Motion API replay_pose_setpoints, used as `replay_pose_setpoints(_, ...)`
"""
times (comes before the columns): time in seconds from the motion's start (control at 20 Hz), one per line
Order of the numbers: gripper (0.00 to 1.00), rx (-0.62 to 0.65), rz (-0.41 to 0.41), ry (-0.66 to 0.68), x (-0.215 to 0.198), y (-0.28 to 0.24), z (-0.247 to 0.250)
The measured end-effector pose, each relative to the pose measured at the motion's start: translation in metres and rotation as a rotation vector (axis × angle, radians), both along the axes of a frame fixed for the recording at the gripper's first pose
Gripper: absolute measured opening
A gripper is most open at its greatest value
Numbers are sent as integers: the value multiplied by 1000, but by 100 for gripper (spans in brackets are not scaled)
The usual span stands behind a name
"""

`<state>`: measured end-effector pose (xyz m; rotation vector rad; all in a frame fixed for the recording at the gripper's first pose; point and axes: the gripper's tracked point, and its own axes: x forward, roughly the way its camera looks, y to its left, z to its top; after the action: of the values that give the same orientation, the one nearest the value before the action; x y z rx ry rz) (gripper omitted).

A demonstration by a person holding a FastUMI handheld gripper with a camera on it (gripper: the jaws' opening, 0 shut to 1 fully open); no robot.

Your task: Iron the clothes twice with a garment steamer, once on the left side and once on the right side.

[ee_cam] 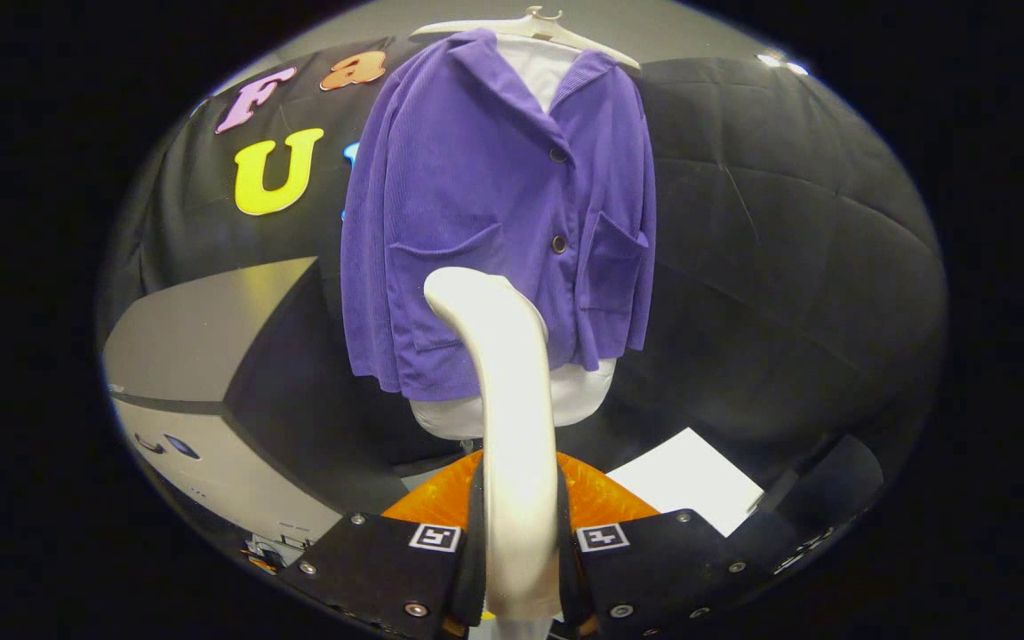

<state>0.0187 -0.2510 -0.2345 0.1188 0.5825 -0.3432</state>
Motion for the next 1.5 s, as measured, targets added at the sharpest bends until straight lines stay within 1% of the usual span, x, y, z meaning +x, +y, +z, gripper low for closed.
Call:
replay_pose_setpoints(0.15, 33, -13, -4, -52, -31, -26, 30)
replay_pose_setpoints(0.25, 33, -17, -22, -89, -44, -43, 52)
replay_pose_setpoints(0.35, 33, -20, -50, -127, -47, -57, 74)
replay_pose_setpoints(0.45, 33, -40, -77, -165, -40, -74, 98)
replay_pose_setpoints(0.7, 33, -69, -144, -250, -9, -110, 143)
replay_pose_setpoints(1.05, 32, -92, -224, -372, 50, -148, 207)
replay_pose_setpoints(1.2, 32, -108, -257, -408, 74, -167, 225)
replay_pose_setpoints(1.4, 32, -117, -279, -444, 101, -180, 237)
replay_pose_setpoints(1.5, 32, -115, -271, -456, 119, -180, 238)
